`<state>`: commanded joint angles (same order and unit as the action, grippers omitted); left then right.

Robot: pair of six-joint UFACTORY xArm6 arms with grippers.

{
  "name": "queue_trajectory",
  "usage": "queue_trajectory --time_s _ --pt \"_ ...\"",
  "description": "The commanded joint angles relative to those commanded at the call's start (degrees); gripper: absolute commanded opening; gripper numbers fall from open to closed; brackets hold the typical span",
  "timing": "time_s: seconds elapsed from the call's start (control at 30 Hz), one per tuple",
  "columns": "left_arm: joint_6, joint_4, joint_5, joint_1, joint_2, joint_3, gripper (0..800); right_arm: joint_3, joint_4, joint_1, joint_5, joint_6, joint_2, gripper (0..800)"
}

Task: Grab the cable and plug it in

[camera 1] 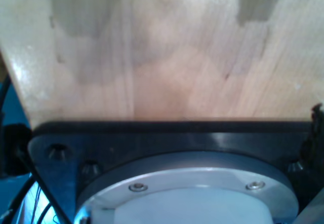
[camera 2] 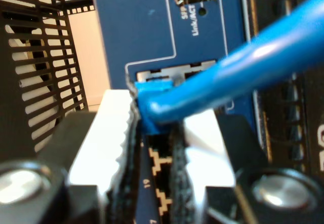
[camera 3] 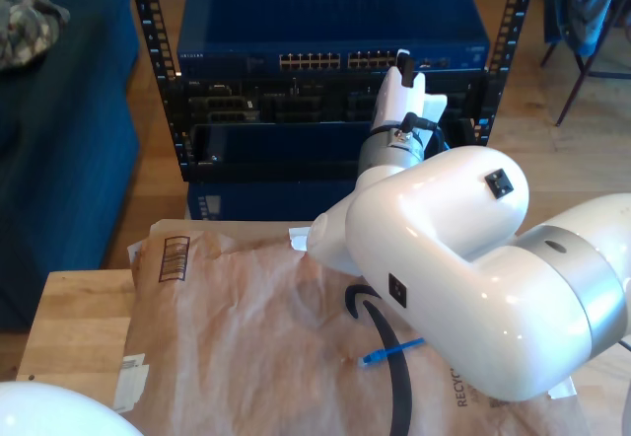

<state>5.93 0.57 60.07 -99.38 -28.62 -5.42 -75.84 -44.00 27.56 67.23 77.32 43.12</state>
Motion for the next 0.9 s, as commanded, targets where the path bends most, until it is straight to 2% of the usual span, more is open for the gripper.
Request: queue_trajectory --time_s 0.03,0.07,0.13,0.23,0.37,0.5,0.6,0.77,0.9 --pt "0.0 0.0 0.0 0.0 0.0 0.0 800 0.1 0.0 -0.2 0.0 0.1 -0.1 6" --pt "0.0 0.0 0.0 0.0 0.0 0.0 800 0.3 0.0 -0.3 0.0 0.1 -0.1 59" --pt "0.0 0.0 0.0 0.0 0.0 0.0 800 0.7 0.7 -0.5 -0.9 0.1 -0.4 257" --pt "0.0 0.0 0.0 0.0 0.0 0.0 800 3.4 0.5 -0.3 -2.2 0.1 -3.0 398" --pt "0.0 0.0 0.0 0.0 0.0 0.0 800 11.0 0.4 0.4 -2.3 0.2 -9.4 452" --pt "0.0 0.0 0.0 0.0 0.0 0.0 800 19.1 0.4 1.1 -4.1 0.2 -15.6 453" --pt "0.0 0.0 0.0 0.0 0.0 0.0 800 23.5 0.7 1.2 -10.4 0.2 -20.4 527" --pt "0.0 0.0 0.0 0.0 0.0 0.0 800 26.5 1.2 0.5 -17.1 -4.2 -26.9 594" --pt "0.0 0.0 0.0 0.0 0.0 0.0 800 27.3 1.1 -3.4 -27.3 -9.8 -32.8 730"
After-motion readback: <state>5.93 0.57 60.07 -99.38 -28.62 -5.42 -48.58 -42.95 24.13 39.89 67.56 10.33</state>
